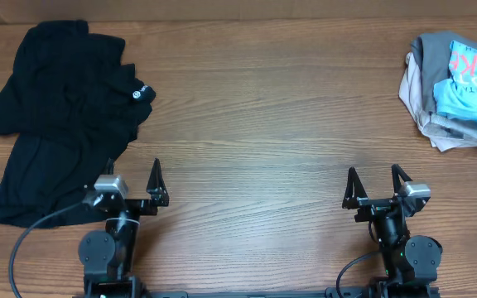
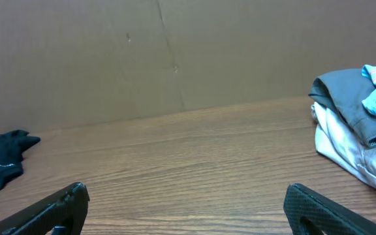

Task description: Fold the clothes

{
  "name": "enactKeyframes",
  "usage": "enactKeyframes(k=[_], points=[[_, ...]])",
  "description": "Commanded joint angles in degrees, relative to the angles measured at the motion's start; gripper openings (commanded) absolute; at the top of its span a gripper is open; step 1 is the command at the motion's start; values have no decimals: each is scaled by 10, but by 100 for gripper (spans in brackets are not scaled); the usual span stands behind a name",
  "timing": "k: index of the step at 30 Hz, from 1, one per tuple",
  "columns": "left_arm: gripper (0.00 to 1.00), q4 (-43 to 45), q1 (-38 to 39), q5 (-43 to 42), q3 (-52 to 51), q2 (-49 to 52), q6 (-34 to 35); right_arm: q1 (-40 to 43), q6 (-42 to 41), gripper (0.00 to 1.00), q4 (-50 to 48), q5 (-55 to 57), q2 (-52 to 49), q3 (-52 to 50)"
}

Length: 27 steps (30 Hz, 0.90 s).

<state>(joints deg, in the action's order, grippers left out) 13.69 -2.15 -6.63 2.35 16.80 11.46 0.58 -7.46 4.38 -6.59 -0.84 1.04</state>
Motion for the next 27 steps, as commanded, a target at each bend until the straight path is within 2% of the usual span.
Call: enactKeyframes(k=[1, 8, 14, 18, 27], points=[[100, -16, -5, 7, -21, -33, 2, -5, -2, 100, -2, 5, 7, -6], [100, -59, -6, 11, -21, -91, -3, -5, -2, 100, -2, 5, 7, -6], [100, -142, -6, 13, -21, -167, -6, -5, -2, 100, -2, 5, 7, -6], [100, -179, -8, 12, -21, -166, -6, -5, -2, 100, -2, 5, 7, -6], [100, -177, -8, 12, -21, -153, -11, -5, -2, 100, -2, 5, 7, -6]])
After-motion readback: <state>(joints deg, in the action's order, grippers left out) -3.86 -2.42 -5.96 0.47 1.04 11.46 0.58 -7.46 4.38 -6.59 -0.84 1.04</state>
